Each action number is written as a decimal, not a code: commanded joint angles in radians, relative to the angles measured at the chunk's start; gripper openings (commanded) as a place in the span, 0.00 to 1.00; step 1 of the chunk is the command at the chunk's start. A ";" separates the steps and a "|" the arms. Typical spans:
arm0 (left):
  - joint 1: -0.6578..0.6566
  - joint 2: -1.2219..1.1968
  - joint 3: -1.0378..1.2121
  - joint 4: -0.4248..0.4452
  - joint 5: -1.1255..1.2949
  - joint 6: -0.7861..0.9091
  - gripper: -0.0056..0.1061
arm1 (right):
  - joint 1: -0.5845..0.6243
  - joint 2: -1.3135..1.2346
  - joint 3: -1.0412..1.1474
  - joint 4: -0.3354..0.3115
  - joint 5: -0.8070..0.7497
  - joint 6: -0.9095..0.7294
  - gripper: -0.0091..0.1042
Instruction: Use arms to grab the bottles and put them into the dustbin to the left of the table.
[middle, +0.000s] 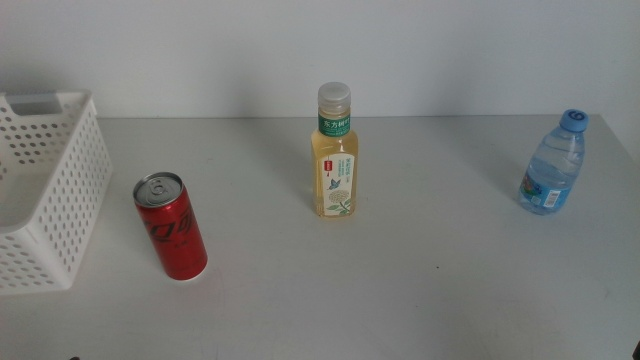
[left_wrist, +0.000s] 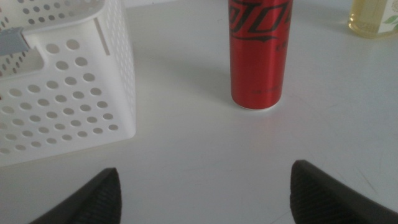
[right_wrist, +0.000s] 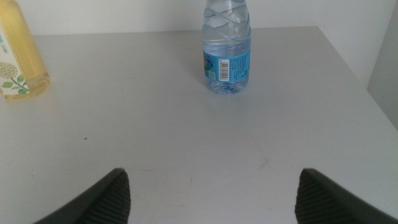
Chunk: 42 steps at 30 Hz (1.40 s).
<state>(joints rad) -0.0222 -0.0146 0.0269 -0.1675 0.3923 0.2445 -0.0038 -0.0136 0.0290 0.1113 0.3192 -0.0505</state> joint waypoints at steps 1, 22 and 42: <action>-0.007 0.004 0.002 -0.044 -0.084 -0.018 0.87 | -0.007 -0.021 -0.010 -0.005 -0.071 -0.009 0.68; -0.425 0.934 0.002 -0.108 -1.081 -0.069 0.87 | -0.007 -0.021 -0.010 -0.005 -0.071 -0.009 0.68; -0.425 1.399 0.004 -0.067 -1.705 -0.266 0.87 | -0.007 -0.021 -0.010 -0.005 -0.071 -0.009 0.68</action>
<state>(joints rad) -0.4394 1.3914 0.0176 -0.2317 -1.1314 0.0070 -0.0038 -0.0136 0.0290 0.1113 0.3192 -0.0505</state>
